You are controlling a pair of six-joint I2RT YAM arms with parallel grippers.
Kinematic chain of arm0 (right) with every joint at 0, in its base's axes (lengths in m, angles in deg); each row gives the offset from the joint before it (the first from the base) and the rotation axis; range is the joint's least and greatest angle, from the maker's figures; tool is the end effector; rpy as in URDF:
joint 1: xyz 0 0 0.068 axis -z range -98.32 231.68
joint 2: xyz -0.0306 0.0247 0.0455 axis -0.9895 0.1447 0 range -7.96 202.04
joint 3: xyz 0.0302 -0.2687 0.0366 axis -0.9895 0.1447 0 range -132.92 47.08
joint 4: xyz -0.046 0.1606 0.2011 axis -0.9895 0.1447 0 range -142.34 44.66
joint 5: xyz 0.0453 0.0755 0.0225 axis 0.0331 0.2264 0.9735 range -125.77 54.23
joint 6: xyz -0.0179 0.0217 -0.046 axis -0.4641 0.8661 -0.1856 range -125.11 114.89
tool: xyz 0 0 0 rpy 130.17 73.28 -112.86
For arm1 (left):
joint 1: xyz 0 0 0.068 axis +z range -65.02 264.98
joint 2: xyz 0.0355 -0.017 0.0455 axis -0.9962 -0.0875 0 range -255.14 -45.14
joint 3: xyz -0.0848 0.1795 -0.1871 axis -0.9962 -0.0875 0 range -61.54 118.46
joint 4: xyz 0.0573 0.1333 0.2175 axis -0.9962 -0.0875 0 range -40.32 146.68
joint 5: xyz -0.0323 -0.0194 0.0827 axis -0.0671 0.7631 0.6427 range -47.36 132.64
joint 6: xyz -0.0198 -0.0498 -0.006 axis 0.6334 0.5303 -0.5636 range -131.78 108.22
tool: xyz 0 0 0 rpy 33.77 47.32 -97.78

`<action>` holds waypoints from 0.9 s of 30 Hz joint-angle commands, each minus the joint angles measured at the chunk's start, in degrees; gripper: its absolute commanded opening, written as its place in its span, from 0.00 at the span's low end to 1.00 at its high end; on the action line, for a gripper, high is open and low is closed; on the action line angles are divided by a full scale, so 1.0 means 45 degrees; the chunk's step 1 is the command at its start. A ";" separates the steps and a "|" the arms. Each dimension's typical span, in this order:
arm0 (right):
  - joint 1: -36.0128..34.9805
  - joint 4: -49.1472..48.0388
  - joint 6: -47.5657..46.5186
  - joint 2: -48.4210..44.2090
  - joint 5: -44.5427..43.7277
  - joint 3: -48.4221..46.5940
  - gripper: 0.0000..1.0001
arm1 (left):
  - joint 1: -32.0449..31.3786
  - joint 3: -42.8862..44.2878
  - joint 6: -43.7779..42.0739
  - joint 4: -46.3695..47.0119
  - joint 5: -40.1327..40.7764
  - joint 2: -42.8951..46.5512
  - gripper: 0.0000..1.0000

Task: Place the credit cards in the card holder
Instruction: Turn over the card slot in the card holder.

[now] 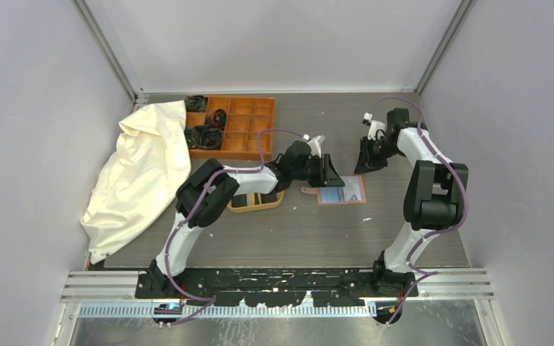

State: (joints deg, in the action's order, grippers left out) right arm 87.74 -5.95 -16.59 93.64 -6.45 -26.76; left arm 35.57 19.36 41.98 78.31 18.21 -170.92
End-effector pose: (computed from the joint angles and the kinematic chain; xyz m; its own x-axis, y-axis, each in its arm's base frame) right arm 0.3465 -0.0193 0.2101 -0.9293 -0.0759 -0.3614 -0.2306 0.8837 0.4073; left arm 0.3064 -0.3802 0.1553 -0.9089 -0.0679 -0.4115 0.3478 0.4212 -0.8376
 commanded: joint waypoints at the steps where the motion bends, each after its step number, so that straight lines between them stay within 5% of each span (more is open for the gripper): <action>1: 0.0332 -0.0140 -0.0276 -0.0511 -0.1586 -0.0273 0.18 | -0.0349 0.1357 0.0196 0.0539 -0.0309 -0.0571 0.38; 12: 0.1817 -0.0430 -0.0221 -0.1790 -0.0265 0.0075 0.18 | -0.0779 0.3674 0.0273 -0.0809 -0.0794 -0.1987 0.43; 20: 0.2095 -0.2143 -0.0581 -0.5151 0.2799 0.1734 0.20 | -0.0798 0.1094 -0.3785 -0.1876 0.0955 0.2882 0.45; 23: 0.2090 -0.3296 -0.0565 -0.6734 0.3716 0.2655 0.35 | -0.0778 -0.0798 -0.5903 -0.1980 0.1932 0.5494 0.45; 27: 0.2071 -0.4818 -0.0716 -0.8350 0.5760 0.3777 0.73 | -0.0698 -0.3222 -0.8210 -0.2714 0.3219 0.8442 0.48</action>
State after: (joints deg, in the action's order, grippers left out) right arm 97.06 -17.80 -18.41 61.95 7.34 -13.02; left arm 32.05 11.84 19.84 67.20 25.51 -144.97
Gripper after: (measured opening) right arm 0.551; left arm 0.464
